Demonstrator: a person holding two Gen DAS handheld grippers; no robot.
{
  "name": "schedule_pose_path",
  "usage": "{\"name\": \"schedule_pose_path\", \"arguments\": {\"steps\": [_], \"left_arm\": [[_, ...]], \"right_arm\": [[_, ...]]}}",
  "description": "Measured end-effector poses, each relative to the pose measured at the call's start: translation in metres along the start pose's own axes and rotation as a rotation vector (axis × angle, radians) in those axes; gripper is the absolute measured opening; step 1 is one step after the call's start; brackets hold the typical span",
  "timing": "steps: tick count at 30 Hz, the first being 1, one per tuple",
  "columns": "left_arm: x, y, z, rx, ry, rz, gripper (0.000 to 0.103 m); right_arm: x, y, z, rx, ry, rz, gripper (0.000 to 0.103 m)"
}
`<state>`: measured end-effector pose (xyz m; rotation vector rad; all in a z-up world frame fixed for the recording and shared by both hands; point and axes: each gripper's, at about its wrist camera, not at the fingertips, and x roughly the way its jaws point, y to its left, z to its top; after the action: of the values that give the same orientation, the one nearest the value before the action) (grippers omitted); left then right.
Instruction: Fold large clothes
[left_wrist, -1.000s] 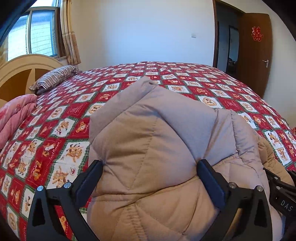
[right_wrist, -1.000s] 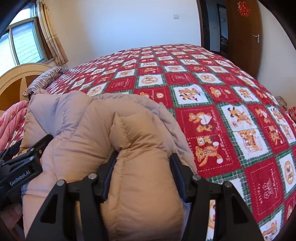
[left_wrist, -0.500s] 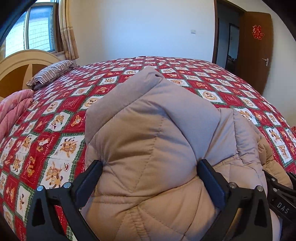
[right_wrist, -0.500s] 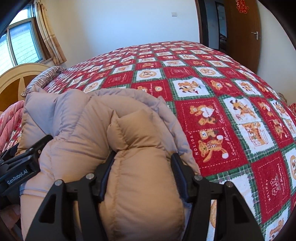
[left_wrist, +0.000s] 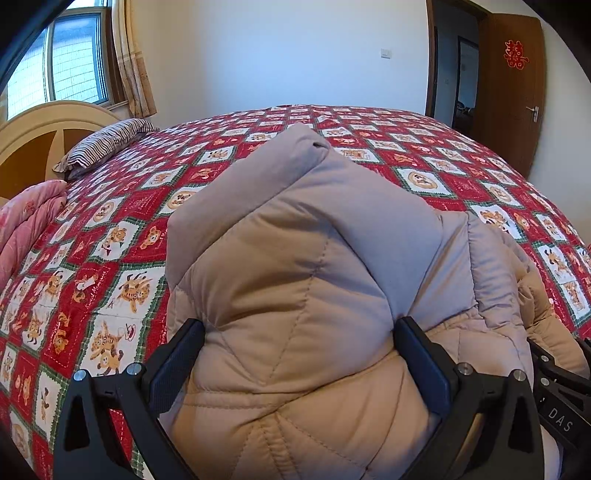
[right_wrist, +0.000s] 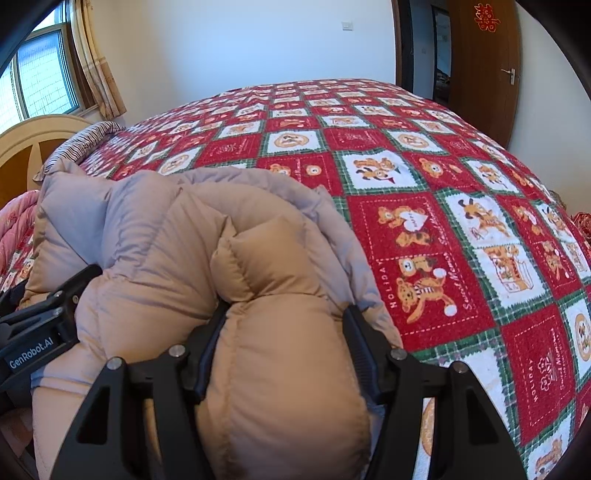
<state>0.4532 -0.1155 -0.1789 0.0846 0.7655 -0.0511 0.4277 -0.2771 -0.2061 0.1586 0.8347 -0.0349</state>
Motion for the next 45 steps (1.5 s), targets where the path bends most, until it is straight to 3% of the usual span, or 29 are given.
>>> {"name": "schedule_pose_path", "arguments": {"steps": [16, 20, 23, 29, 32, 36, 41, 45], "left_arm": [[0.002, -0.005, 0.001, 0.012, 0.014, 0.014, 0.102], [-0.022, 0.011, -0.001, -0.020, 0.044, -0.045, 0.102], [-0.058, 0.037, -0.020, -0.067, 0.004, -0.075, 0.102], [-0.043, 0.061, -0.051, -0.171, 0.079, -0.187, 0.102], [-0.040, 0.056, -0.052, -0.150, 0.076, -0.179, 0.102], [-0.039, 0.051, -0.056, -0.134, 0.054, -0.172, 0.102], [-0.040, 0.047, -0.056, -0.119, 0.047, -0.168, 0.103], [-0.036, 0.051, -0.058, -0.138, 0.057, -0.202, 0.103]], "right_arm": [[0.007, -0.002, 0.002, 0.011, 0.016, 0.016, 0.064], [0.007, -0.002, -0.001, 0.002, 0.001, 0.019, 0.064], [0.007, -0.005, -0.001, 0.010, -0.001, 0.039, 0.064], [0.004, -0.006, -0.002, 0.009, -0.011, 0.050, 0.065], [-0.012, -0.010, -0.003, -0.002, -0.045, 0.063, 0.070], [-0.044, -0.029, -0.017, 0.044, -0.161, 0.022, 0.093], [-0.037, -0.043, -0.026, 0.098, -0.097, 0.078, 0.093], [-0.023, -0.054, -0.030, 0.199, -0.029, 0.187, 0.094]]}}
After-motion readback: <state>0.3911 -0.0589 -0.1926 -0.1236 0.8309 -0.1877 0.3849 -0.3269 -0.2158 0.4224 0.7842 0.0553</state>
